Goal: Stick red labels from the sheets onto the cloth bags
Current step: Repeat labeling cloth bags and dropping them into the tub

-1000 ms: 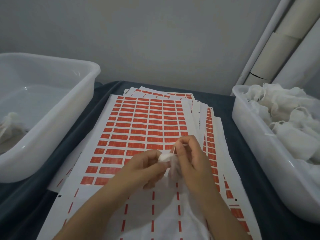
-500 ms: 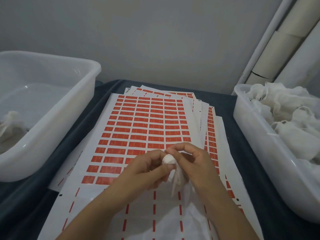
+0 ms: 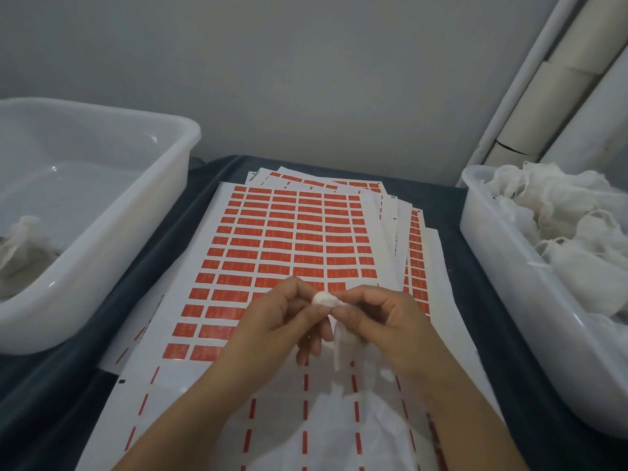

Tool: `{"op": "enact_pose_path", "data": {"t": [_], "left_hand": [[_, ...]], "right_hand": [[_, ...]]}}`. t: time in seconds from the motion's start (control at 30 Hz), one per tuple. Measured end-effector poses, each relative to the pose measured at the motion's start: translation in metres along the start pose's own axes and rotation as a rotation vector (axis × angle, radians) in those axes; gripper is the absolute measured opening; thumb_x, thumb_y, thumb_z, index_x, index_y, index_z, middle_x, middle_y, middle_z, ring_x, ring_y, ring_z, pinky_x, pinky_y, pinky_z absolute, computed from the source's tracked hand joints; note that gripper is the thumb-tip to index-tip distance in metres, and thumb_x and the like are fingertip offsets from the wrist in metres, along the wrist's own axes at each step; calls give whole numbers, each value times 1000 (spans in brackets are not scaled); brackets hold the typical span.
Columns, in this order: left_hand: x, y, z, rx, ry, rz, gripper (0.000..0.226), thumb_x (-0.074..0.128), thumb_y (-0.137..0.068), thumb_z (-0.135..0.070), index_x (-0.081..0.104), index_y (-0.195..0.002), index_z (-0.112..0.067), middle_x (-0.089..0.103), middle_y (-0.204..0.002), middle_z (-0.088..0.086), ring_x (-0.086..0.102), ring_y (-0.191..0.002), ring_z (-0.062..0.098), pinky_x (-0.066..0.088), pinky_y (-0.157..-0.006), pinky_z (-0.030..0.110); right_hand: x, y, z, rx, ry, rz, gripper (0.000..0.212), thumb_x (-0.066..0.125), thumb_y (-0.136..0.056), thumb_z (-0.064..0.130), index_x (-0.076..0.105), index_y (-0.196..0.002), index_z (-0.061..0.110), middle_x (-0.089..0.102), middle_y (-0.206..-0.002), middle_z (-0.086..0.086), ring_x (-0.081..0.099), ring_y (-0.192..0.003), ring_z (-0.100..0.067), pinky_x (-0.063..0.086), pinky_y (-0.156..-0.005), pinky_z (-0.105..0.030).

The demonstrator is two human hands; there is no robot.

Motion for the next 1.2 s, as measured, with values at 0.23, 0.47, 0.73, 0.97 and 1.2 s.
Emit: {"op": "enact_pose_path", "data": {"t": [0.23,0.47,0.73,0.97,1.2], "left_hand": [[-7,-3,-5,66,10,-120,25,53,-70,-37,45,-82,-17,62,-54,-4,53,-40,8,40,-39,11],[-5,-3,-3,-26,214,-59,30,57,-67,-41,47,-87,-21,55,-52,-5,47,-45,3,39,-44,11],[-11,-4,4,-188,243,-219,37,57,-62,-59,52,-95,-42,61,-83,-19,60,-69,7,44,-52,12],[6,-1,-1,39,-150,-54,23,46,-71,-47,58,-73,-28,59,-58,-26,55,-55,-6,41,-49,6],[-2,-1,1,-6,-24,-126,39,58,-57,-57,62,-73,-22,62,-55,-14,56,-47,2,40,-44,8]], "right_hand": [[3,2,-6,327,-303,111,14,61,-80,27,73,-85,22,70,-83,12,64,-82,-5,49,-66,-7],[14,6,3,420,-748,358,18,58,-79,26,75,-81,20,56,-67,2,54,-58,-9,47,-66,-19],[9,2,-1,374,-313,-61,32,59,-66,45,69,-88,24,70,-87,16,64,-91,-12,50,-80,-18],[12,2,-3,266,-208,-98,19,55,-81,41,66,-86,26,65,-78,24,58,-81,13,41,-56,2],[12,3,-4,236,-229,-88,26,53,-73,49,65,-89,30,65,-84,24,58,-84,14,42,-56,2]]}}
Point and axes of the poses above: each hand's wrist, its own y-axis away from the middle knuckle, its own x-axis out of the palm, z = x × y, the point moved 2 cm from there along -y, towards the middle knuckle
